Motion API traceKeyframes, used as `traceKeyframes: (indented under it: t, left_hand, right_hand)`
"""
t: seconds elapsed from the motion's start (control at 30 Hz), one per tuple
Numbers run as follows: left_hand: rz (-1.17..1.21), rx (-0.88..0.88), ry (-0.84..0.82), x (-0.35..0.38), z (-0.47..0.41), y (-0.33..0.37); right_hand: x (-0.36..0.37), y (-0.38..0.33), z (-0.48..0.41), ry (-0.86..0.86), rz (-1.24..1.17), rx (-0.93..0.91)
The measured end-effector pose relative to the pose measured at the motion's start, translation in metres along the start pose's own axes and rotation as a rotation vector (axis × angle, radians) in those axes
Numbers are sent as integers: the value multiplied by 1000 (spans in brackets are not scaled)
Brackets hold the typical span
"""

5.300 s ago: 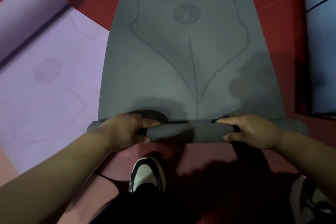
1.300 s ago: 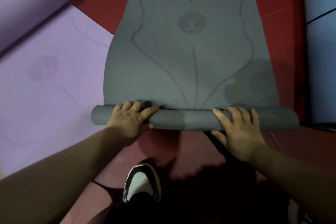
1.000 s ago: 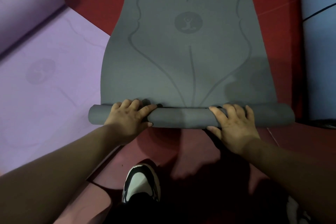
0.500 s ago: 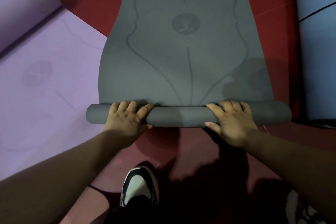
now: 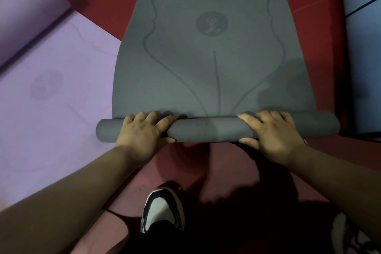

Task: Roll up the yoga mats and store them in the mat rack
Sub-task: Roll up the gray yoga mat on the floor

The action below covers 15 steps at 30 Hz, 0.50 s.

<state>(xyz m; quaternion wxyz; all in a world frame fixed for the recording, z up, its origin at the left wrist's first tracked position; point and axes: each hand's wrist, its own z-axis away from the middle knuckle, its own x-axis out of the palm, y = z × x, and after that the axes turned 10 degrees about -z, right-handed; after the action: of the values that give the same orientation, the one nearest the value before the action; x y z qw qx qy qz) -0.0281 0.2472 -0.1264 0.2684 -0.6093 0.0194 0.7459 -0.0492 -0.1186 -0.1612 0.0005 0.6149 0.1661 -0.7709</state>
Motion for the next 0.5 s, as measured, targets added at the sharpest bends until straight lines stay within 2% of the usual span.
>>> traceKeyframes:
  t: [0.23,0.5]
  left_hand:
    - [14,48,20,2,34,5]
    - [10,179,-43,4,71,26]
  right_hand:
    - [1,-16,34,-80,-9,-3]
    - [-3,-26,77,-397,32,36]
